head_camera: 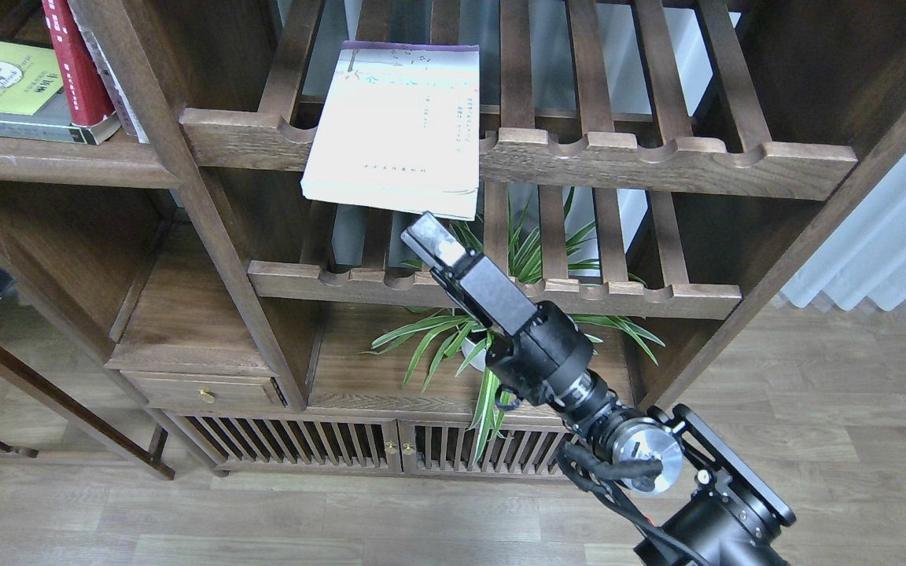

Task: Organize books on shelf
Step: 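Reach the right gripper up and grasp the white-covered book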

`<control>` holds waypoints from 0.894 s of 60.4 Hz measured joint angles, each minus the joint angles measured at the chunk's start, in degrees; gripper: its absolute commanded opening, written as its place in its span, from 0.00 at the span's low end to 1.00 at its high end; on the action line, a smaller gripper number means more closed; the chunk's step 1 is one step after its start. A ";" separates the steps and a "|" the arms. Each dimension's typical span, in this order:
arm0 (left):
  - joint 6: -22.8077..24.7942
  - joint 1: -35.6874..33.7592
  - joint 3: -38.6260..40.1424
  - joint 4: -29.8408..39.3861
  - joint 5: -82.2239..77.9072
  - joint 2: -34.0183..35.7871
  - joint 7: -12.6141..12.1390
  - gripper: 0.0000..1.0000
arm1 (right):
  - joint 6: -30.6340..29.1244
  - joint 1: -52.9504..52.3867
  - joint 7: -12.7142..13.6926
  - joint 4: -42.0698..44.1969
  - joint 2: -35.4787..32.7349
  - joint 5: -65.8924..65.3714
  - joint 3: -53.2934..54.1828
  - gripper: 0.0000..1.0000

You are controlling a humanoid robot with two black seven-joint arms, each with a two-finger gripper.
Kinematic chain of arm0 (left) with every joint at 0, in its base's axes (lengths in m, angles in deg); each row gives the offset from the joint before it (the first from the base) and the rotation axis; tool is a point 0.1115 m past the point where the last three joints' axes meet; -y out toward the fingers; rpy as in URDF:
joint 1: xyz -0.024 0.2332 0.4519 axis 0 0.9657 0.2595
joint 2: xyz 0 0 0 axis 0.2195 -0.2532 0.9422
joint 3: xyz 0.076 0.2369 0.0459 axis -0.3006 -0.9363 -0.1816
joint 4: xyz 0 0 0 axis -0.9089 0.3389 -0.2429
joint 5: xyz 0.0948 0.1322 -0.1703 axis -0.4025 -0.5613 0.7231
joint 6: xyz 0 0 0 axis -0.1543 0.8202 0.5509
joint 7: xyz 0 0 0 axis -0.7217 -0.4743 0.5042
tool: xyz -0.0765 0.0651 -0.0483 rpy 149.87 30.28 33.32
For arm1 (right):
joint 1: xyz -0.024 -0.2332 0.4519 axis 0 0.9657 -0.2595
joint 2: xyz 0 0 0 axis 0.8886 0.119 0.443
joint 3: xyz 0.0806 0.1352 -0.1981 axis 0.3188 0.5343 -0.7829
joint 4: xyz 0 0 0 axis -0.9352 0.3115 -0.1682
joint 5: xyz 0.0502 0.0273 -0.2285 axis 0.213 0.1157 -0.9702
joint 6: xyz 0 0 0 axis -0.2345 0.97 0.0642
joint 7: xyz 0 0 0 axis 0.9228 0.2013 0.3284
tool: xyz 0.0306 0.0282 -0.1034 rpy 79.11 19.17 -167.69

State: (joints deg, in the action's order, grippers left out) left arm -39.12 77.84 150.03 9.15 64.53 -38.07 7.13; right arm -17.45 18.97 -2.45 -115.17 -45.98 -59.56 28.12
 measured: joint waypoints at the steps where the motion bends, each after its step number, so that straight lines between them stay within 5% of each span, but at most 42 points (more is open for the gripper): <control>1: 0.00 0.00 0.00 0.00 -0.01 0.00 -0.02 0.99 | 0.57 -0.04 -0.05 0.11 0.00 0.00 -0.13 0.85; 27: 0.00 0.61 0.53 -0.04 -0.02 0.03 -1.78 0.99 | 9.76 -8.98 -4.28 2.69 0.00 0.70 -1.84 0.82; 34: 0.00 0.62 0.67 -0.04 -0.02 0.03 -1.91 0.99 | 11.19 -9.31 -4.70 2.72 0.00 0.88 -1.86 0.59; 41: 0.00 0.62 0.70 -0.03 -0.02 0.03 -1.92 0.99 | 10.80 -9.39 -5.35 2.77 0.00 1.44 -1.86 0.02; 54: 0.00 0.63 0.80 -0.42 0.16 0.03 -1.91 1.00 | 6.77 -9.13 -5.98 2.83 0.00 2.04 -2.27 0.01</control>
State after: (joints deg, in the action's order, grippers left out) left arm -39.12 78.47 150.83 8.73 64.69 -38.03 5.22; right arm -10.68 9.83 -8.43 -112.34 -45.99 -57.51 25.85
